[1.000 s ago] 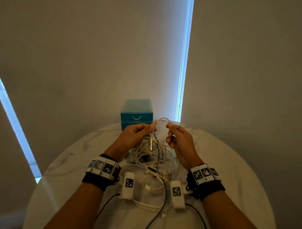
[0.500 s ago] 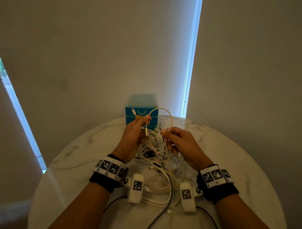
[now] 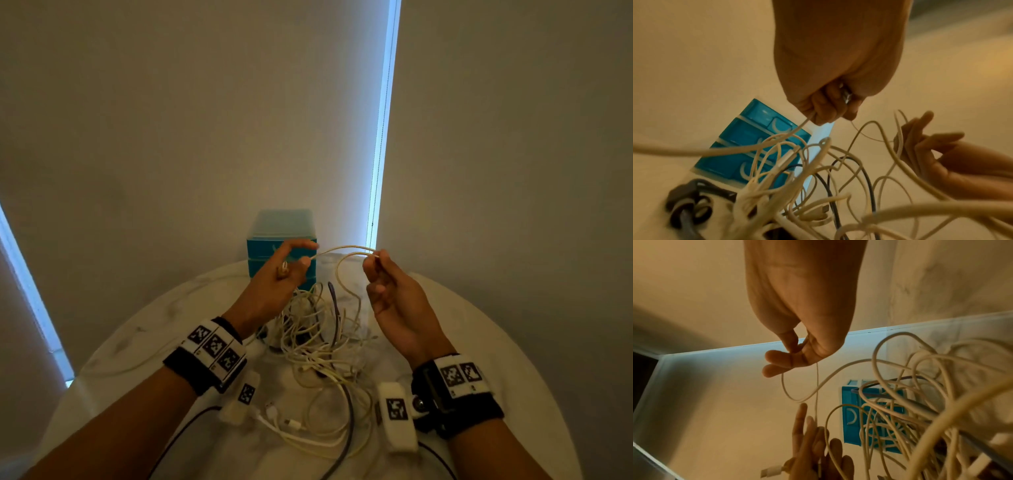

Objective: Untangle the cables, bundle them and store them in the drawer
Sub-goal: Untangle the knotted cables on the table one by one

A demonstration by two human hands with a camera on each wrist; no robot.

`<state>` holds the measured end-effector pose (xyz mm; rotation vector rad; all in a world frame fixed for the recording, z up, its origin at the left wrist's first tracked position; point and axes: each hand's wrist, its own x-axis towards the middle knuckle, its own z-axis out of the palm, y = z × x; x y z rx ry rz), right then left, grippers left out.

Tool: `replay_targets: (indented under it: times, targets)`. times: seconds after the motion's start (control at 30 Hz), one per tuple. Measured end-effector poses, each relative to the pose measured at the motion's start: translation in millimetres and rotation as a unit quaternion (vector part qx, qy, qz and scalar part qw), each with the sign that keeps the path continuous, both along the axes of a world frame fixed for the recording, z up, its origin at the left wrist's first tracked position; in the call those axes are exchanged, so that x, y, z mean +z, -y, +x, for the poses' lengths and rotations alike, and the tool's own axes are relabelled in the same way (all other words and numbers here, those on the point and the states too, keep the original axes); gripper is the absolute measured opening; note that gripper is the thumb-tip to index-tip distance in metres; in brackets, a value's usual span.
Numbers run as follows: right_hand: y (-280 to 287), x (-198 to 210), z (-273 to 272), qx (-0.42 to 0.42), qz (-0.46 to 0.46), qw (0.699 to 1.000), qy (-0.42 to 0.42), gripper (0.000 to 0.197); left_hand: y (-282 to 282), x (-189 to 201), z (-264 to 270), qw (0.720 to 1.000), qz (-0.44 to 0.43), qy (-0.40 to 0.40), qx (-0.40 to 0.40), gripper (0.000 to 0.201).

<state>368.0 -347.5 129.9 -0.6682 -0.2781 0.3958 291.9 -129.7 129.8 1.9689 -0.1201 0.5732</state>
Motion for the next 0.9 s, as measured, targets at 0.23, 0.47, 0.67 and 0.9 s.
replay_targets:
  times: [0.23,0.47,0.67,0.9]
  targets:
    - [2,-2,-1,0.02,-0.013,0.997,0.067,0.02,30,0,-9,0.996,0.077,0.034,0.005,0.027]
    - [-10,-28,3,0.031,-0.269,0.951,0.149,0.026,19,-13,-9,0.956,-0.253,0.126,0.072,0.025]
    - [-20,-41,-3,-0.023,-0.447,0.863,0.234,0.019,7,-20,-13,0.952,-0.288,0.105,0.028,0.029]
    - [-13,-29,-4,-0.099,-0.38,0.883,0.258,0.015,10,-17,-22,0.983,-0.175,0.052,0.034,0.026]
